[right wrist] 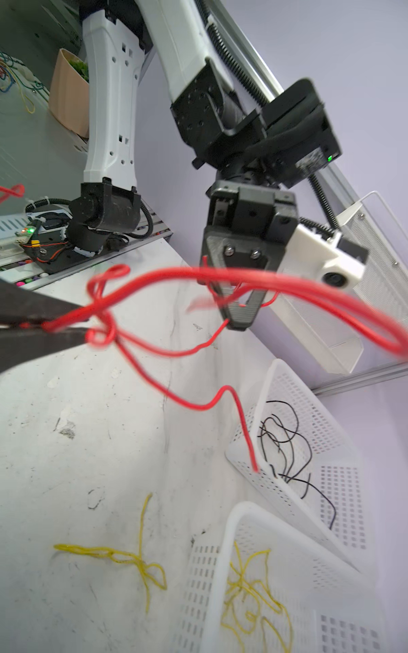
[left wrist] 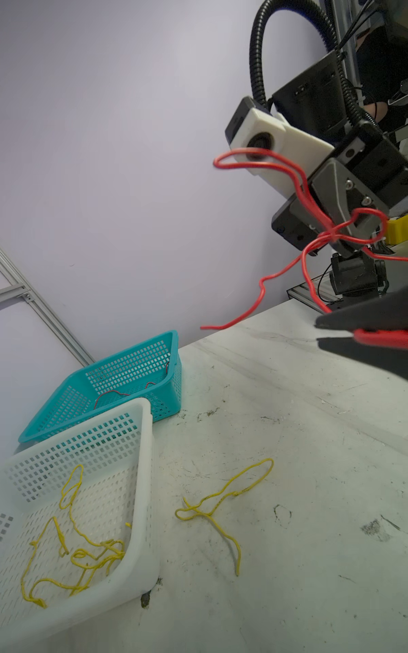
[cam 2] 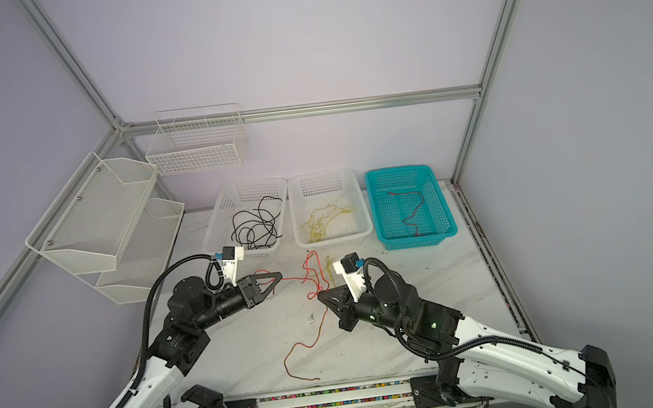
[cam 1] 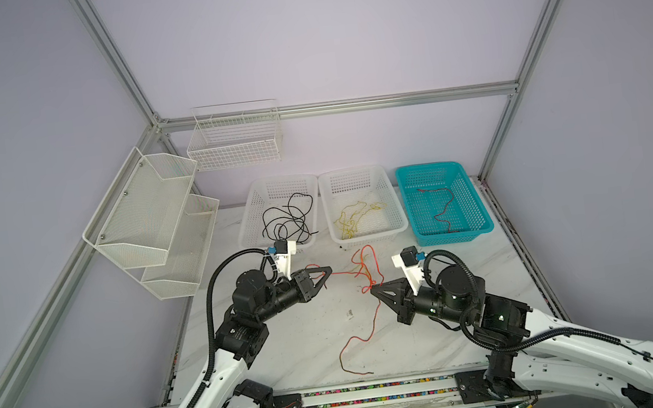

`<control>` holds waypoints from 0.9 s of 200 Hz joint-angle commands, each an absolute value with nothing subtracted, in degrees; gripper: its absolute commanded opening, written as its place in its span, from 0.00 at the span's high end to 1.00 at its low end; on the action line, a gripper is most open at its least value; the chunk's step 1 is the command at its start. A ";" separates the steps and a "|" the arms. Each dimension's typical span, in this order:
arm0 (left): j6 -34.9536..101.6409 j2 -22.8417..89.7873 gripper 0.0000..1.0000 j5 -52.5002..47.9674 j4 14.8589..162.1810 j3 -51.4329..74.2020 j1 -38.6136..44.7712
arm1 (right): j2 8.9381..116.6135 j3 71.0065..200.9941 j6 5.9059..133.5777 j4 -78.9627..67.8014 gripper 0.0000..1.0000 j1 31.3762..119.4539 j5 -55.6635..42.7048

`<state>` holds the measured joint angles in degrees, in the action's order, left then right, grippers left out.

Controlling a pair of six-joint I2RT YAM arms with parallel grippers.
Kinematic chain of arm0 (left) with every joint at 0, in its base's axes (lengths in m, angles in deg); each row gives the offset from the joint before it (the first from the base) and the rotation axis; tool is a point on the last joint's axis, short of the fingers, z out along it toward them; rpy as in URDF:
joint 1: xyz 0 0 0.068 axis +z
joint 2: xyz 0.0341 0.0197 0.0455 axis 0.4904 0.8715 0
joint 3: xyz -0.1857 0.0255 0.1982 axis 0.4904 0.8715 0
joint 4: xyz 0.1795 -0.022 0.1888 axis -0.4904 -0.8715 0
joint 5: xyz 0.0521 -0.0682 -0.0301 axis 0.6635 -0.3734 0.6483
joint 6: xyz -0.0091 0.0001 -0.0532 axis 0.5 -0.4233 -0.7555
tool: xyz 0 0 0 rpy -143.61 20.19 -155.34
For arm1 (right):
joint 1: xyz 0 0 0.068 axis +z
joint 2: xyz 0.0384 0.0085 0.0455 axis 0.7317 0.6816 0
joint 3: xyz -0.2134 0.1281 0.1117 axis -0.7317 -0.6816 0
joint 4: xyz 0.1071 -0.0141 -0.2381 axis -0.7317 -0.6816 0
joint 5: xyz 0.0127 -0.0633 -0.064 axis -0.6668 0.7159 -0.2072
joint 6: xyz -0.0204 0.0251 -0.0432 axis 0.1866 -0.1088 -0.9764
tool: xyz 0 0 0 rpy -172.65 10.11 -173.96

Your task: Untangle the cables

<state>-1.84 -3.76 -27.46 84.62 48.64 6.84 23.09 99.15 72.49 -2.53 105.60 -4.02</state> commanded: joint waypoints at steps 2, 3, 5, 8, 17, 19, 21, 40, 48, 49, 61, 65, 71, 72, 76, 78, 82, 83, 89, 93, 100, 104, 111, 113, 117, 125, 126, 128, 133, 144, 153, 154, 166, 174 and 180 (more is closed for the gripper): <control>-1.57 -6.30 1.00 -28.84 85.51 52.18 7.04 | 23.02 101.18 70.08 -0.04 1.00 105.92 -0.69; -1.52 -6.39 1.00 -28.80 85.39 52.18 7.04 | 23.04 101.23 69.94 -0.20 1.00 105.92 -0.49; -1.37 -6.57 1.00 -28.70 85.14 52.20 7.00 | 23.05 101.38 69.74 -0.57 1.00 105.92 0.14; -1.19 -6.88 1.00 -28.54 84.67 52.26 7.04 | 23.12 101.56 69.36 -0.97 1.00 105.92 0.88; -0.42 -7.85 1.00 -27.94 83.46 52.18 7.00 | 23.00 101.99 68.94 -2.11 1.00 105.92 2.31; -0.22 -7.94 1.00 -27.83 83.15 52.12 7.03 | 22.97 102.05 68.88 -2.30 1.00 105.92 2.51; -0.05 -8.08 1.00 -27.75 82.87 52.10 7.02 | 22.92 102.18 68.84 -2.41 1.00 105.92 2.71; 2.03 -8.93 1.00 -27.16 79.65 51.38 7.00 | 21.12 102.35 69.62 -3.77 1.00 105.91 6.46; 2.90 -9.03 1.00 -26.41 77.68 51.01 6.96 | 20.09 102.40 70.07 -4.31 1.00 105.92 7.99; 3.05 -9.03 1.00 -26.26 77.52 50.98 6.96 | 19.99 102.51 70.06 -4.36 1.00 105.92 7.99; 4.37 -9.02 1.00 -25.05 75.28 50.66 7.08 | 18.24 103.01 70.40 -5.47 1.00 105.92 10.62; 4.81 -8.95 1.00 -24.36 74.49 50.46 7.13 | 17.74 103.35 70.41 -6.01 1.00 105.92 11.19; 5.58 -8.84 1.00 -23.24 73.10 50.06 7.15 | 17.08 103.99 70.24 -6.80 1.00 105.98 12.24; 5.75 -8.81 1.00 -23.05 72.81 49.94 7.23 | 16.94 104.13 70.24 -6.97 1.00 105.95 12.48; 6.38 -8.67 1.00 -22.22 71.62 49.52 7.22 | 16.55 104.61 70.36 -7.55 1.00 105.92 13.34; 6.78 -8.52 1.00 -21.76 71.00 49.25 7.24 | 16.44 105.06 70.33 -7.81 1.00 105.92 13.46; 7.62 -8.28 1.00 -20.81 69.64 48.70 7.30 | 16.15 105.55 70.34 -8.45 1.00 105.92 14.29; 7.78 -8.22 1.00 -20.56 69.32 48.55 7.30 | 16.08 105.55 70.33 -8.58 1.00 105.96 14.78; 9.19 -7.86 1.00 -18.88 67.09 47.53 7.32 | 15.89 106.42 70.46 -9.58 1.00 105.92 16.16; 10.14 -7.49 1.00 -17.65 65.76 46.92 7.39 | 15.94 106.98 70.62 -10.35 1.00 105.92 17.09; 11.83 -6.92 1.00 -15.44 63.07 45.57 7.34 | 16.08 108.15 70.96 -11.68 1.00 105.92 19.54; 12.82 -6.60 1.00 -14.24 61.67 44.75 7.52 | 16.30 108.80 71.14 -12.38 1.00 105.92 20.73; 14.46 -5.97 1.00 -11.90 59.26 43.43 7.57 | 16.94 110.40 71.45 -13.76 1.00 105.92 22.55; 14.82 -5.81 1.00 -11.27 58.51 43.05 7.57 | 17.15 110.68 71.53 -14.26 1.00 105.85 23.58; 15.77 -5.43 1.00 -10.20 57.21 42.26 7.62 | 17.63 111.74 71.65 -14.98 1.00 105.89 24.56; 17.42 -4.76 1.00 -7.90 54.68 40.64 7.59 | 18.63 113.39 71.64 -15.91 1.00 105.83 26.93; 17.73 -4.61 1.00 -7.78 54.37 40.39 7.63 | 18.73 113.58 71.64 -16.00 1.00 105.83 27.29; 18.19 -4.45 1.00 -7.36 53.81 40.05 7.59 | 18.98 114.00 71.69 -16.18 1.00 105.79 27.83; 19.25 -3.95 1.00 -6.10 52.55 38.99 7.57 | 19.67 115.12 71.95 -16.69 1.00 105.70 29.31; 21.87 -2.79 1.00 -4.21 49.79 36.96 7.63 | 21.14 117.29 72.15 -16.98 1.00 105.27 31.71; 24.34 -1.78 1.00 -2.94 47.92 35.55 7.58 | 22.48 119.01 72.00 -16.81 1.00 104.53 33.21; 24.62 -1.67 1.00 -2.88 47.74 35.38 7.57 | 22.59 119.16 72.00 -16.80 1.00 104.44 33.38; 28.44 -0.44 1.00 -2.98 46.27 34.17 7.66 | 25.01 121.66 72.35 -16.97 1.00 102.09 34.16; 30.14 0.31 1.00 -2.07 45.09 33.55 7.66 | 26.72 123.27 72.97 -17.30 1.00 99.32 32.93; 30.51 0.77 1.00 -0.57 44.26 33.21 7.66 | 27.97 124.42 73.92 -17.73 1.00 96.16 30.90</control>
<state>21.74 -0.57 -5.87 49.67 40.18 7.24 24.25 120.18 71.88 -15.29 102.47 28.92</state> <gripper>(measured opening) 0.048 0.054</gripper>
